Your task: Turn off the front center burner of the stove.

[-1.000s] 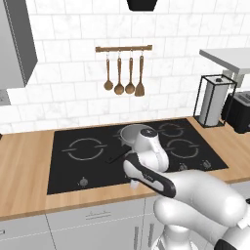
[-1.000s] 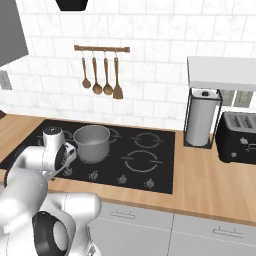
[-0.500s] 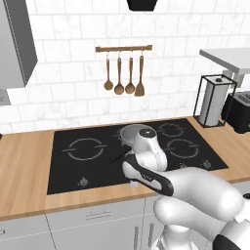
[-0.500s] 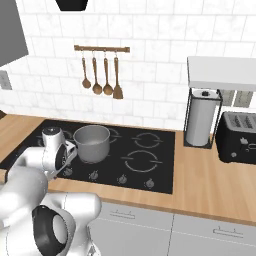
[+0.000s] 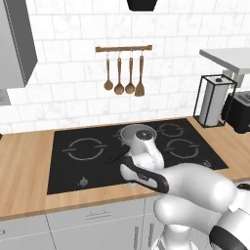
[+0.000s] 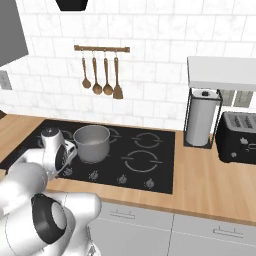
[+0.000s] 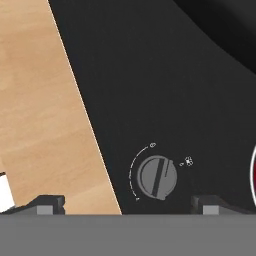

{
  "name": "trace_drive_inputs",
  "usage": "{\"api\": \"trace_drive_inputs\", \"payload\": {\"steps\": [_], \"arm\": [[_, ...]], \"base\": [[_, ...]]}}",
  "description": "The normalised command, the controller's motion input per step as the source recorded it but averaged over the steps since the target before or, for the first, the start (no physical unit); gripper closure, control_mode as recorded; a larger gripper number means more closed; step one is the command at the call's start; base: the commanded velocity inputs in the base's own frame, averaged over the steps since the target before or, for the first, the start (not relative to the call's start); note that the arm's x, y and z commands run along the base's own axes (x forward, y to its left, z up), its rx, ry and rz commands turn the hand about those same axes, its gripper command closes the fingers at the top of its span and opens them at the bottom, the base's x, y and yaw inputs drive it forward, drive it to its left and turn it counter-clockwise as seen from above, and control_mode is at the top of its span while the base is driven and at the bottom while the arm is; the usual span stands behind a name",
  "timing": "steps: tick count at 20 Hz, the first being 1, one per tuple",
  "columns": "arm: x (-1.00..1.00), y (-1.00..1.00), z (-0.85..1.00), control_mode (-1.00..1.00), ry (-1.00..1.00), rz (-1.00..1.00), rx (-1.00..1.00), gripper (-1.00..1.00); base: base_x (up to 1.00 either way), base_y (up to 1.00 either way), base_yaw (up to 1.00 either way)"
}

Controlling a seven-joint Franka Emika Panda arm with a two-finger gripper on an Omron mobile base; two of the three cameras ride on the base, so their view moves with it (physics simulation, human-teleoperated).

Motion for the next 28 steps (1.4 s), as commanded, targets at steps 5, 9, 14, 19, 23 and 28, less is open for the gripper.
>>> {"api": "trace_drive_inputs", "payload": {"steps": [5,9,14,19,23,28], "arm": [[0.0,-0.2,-0.47,-1.0,-0.05,0.0,0.0,-1.0],[0.0,-0.22,-0.36,-1.0,-0.04,0.0,0.0,-1.0],[0.0,-0.1,-0.38,-1.0,-0.03,0.0,0.0,-1.0],[0.0,-0.02,-0.41,-1.0,-0.02,0.0,0.0,-1.0],[0.0,-0.06,-0.29,-1.0,-0.01,0.0,0.0,-1.0],[0.0,-0.09,-0.4,-1.0,-0.01,0.0,0.0,1.0]], "base": [[0.0,0.0,0.0],[0.0,0.0,0.0],[0.0,0.0,0.0],[0.0,0.0,0.0],[0.0,0.0,0.0],[0.0,0.0,0.0]]}}
